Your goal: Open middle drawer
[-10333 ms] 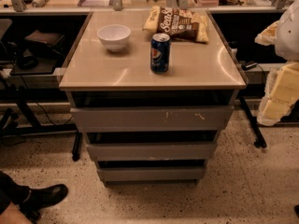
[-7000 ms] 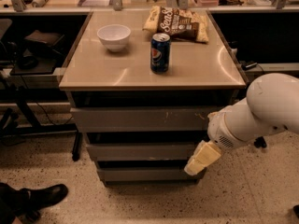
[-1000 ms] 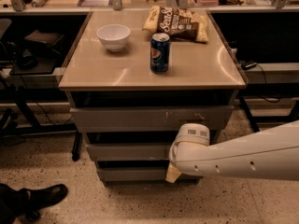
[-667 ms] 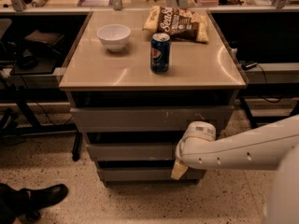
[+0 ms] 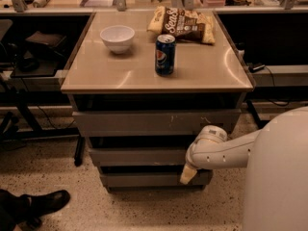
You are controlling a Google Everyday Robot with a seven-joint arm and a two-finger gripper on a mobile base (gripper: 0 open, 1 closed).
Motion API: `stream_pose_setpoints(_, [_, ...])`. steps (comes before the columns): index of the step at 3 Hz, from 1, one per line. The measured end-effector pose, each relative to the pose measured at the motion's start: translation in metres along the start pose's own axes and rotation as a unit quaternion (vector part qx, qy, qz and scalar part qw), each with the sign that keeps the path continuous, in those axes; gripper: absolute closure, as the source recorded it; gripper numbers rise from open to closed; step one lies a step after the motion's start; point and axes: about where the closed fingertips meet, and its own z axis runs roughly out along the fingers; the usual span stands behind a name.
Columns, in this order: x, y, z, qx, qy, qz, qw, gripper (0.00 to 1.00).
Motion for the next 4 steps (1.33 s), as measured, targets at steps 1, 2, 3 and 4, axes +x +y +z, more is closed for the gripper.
stream_pose_setpoints(1, [0.0,0.0,0.0,0.0,0.0,0.0,1.0,0.0])
stream_pose_setpoints(2, [-0.003,-0.007,0.034,-0.009,-0.012,0.016,0.9998,0.0])
stream_pose_setpoints(3, [-0.023,-0.026,0.097,-0.017,-0.034,0.048,0.9982,0.0])
stream_pose_setpoints(4, [-0.023,-0.026,0.097,-0.017,-0.034,0.048,0.9982,0.0])
